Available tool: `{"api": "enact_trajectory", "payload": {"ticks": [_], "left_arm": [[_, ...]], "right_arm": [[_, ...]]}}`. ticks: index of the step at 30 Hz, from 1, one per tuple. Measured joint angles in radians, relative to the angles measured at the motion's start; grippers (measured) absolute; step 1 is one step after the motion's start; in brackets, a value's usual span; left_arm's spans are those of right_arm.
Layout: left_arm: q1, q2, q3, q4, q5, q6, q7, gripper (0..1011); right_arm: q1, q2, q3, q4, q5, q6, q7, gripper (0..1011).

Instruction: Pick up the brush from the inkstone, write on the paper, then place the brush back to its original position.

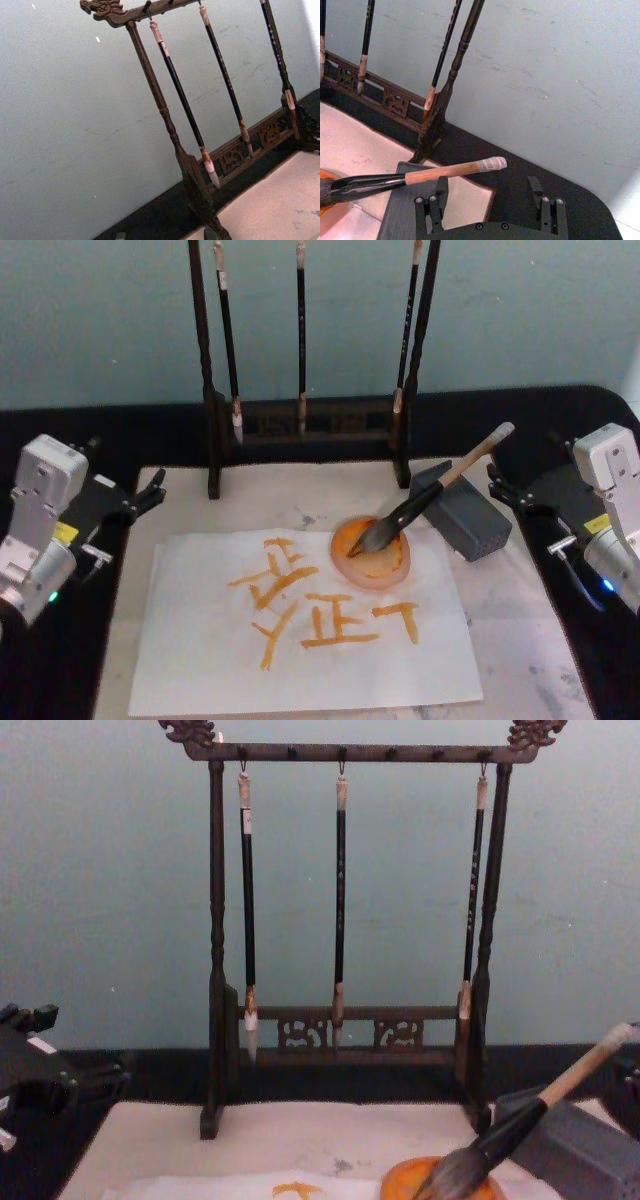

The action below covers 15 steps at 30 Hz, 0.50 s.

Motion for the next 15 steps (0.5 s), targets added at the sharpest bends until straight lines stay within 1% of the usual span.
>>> {"api": "enact_trajectory", "payload": {"ticks": [15], "left_arm": [[0.000,0.000,0.000,0.000,0.000,0.000,0.000,1010]], "right_arm": [[0.000,0.000,0.000,0.000,0.000,0.000,0.000,1000]]}}
